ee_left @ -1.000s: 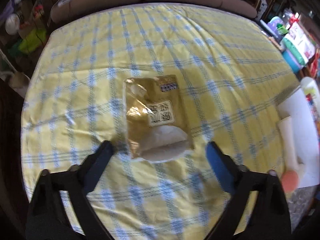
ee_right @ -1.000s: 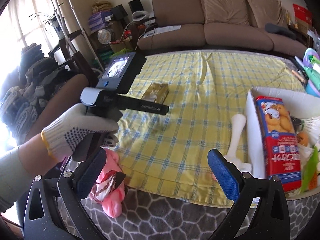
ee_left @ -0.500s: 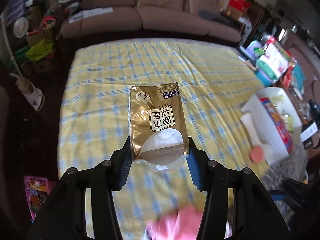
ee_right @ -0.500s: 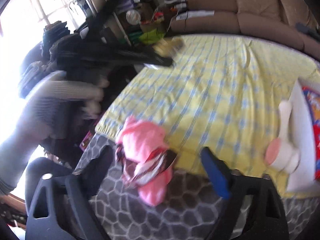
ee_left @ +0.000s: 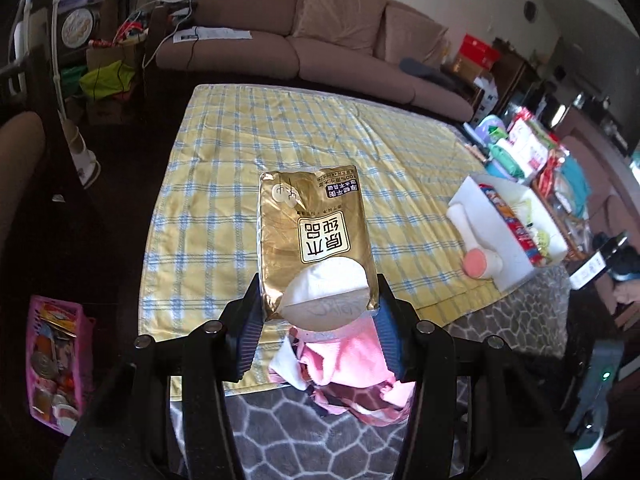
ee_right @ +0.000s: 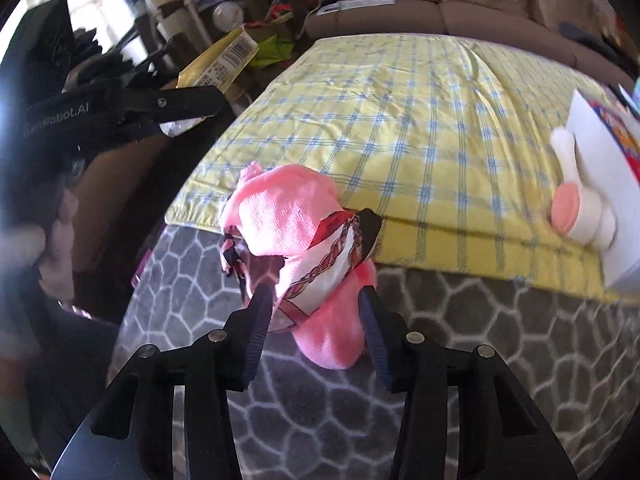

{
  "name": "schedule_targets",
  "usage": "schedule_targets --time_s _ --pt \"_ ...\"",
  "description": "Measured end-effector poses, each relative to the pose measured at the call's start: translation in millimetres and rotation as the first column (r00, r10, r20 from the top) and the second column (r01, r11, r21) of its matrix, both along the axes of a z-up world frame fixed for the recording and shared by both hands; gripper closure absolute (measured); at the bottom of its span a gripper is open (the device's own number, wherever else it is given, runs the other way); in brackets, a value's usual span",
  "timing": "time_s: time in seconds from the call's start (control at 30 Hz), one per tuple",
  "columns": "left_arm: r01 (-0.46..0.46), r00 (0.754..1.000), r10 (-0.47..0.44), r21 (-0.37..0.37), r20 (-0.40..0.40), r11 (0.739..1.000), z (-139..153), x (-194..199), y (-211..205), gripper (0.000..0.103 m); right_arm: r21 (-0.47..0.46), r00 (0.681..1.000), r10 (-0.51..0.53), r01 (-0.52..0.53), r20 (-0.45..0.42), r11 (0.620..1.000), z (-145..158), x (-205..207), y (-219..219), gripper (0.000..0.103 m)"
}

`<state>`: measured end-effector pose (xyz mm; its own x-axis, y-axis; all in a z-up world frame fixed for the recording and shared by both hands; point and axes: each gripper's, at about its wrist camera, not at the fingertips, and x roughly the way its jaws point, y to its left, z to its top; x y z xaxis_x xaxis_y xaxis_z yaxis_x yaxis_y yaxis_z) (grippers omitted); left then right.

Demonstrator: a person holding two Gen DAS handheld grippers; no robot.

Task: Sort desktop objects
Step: 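Grasp the gold packet with the left gripper while the right gripper grasps the pink plush strap, then lift the gold packet with the left gripper while the right gripper lifts the pink plush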

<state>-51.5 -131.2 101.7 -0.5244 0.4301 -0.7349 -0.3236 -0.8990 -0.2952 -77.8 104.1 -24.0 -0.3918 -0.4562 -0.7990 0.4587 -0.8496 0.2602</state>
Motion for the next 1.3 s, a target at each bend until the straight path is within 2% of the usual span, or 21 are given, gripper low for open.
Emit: schedule_targets --time_s 0.07,0.1,0.13,0.17,0.3,0.4,0.57,0.73,0.83,0.93,1.0,1.07,1.13,1.17,1.23,1.3 --pt "0.005 1.0 -0.005 0.019 0.018 1.0 -5 -1 0 0.056 0.016 1.0 -0.014 0.014 0.003 1.0 -5 -3 -4 0.064" --pt "0.005 1.0 -0.005 0.025 0.02 1.0 -6 0 0 0.056 0.013 1.0 -0.02 0.02 -0.002 1.0 -6 -5 -6 0.075" --pt "0.005 1.0 -0.006 0.027 0.017 1.0 -6 0 0 0.056 -0.001 0.999 -0.023 0.023 -0.024 1.0 -3 -5 -7 0.093" --pt "0.004 1.0 -0.004 0.026 0.012 1.0 -5 2 0 0.056 -0.005 0.999 -0.026 0.025 -0.047 1.0 1 -6 -10 0.094" --pt "-0.006 1.0 0.005 0.06 0.012 0.998 -2 1 -7 0.056 -0.063 0.986 -0.03 0.02 -0.161 0.998 32 -5 -10 0.096" --pt "-0.022 1.0 0.02 0.081 0.015 0.996 -2 0 -13 0.056 -0.117 0.975 -0.049 0.024 -0.215 0.993 72 -11 -1 0.096" --pt "-0.018 1.0 0.018 0.09 0.001 0.996 1 4 -13 0.056 -0.186 0.942 -0.084 0.023 -0.326 0.982 155 -18 25 0.096" --pt "0.0 1.0 0.001 0.078 -0.009 0.997 2 7 -7 0.056 -0.22 0.919 -0.108 0.024 -0.378 0.975 231 -28 55 0.096" --pt "0.019 1.0 -0.018 0.064 -0.021 0.998 2 10 1 0.056 -0.206 0.914 -0.118 0.039 -0.388 0.978 264 -36 71 0.096" --pt "0.047 0.999 -0.046 0.073 -0.016 0.996 1 12 11 0.056 -0.214 0.919 -0.14 0.062 -0.37 0.975 282 -42 86 0.096" --pt "0.052 0.999 -0.051 0.05 -0.019 0.997 0 15 18 0.056 -0.197 0.938 -0.128 0.066 -0.323 0.978 280 -48 92 0.096" --pt "0.06 0.998 -0.06 0.053 -0.008 0.997 -3 18 21 0.056 -0.131 0.96 -0.143 0.114 -0.239 0.985 250 -49 93 0.087" --pt "0.072 0.997 -0.072 0.056 -0.007 0.996 -4 20 26 0.056 -0.073 0.976 -0.131 0.12 -0.173 0.99 206 -44 90 0.044" --pt "0.077 0.997 -0.077 0.046 -0.008 0.996 -4 21 28 0.056 -0.056 0.98 -0.139 0.132 -0.142 0.99 181 -40 88 0.038" --pt "0.085 0.996 -0.084 0.029 -0.005 0.996 -8 21 30 0.056 -0.021 0.99 -0.138 0.137 -0.041 0.99 120 -35 84 0.037" --pt "0.09 0.996 -0.09 0.028 0.005 0.996 -11 21 31 0.056 0.034 0.991 -0.136 0.136 -0.003 0.99 75 -30 78 0.037"
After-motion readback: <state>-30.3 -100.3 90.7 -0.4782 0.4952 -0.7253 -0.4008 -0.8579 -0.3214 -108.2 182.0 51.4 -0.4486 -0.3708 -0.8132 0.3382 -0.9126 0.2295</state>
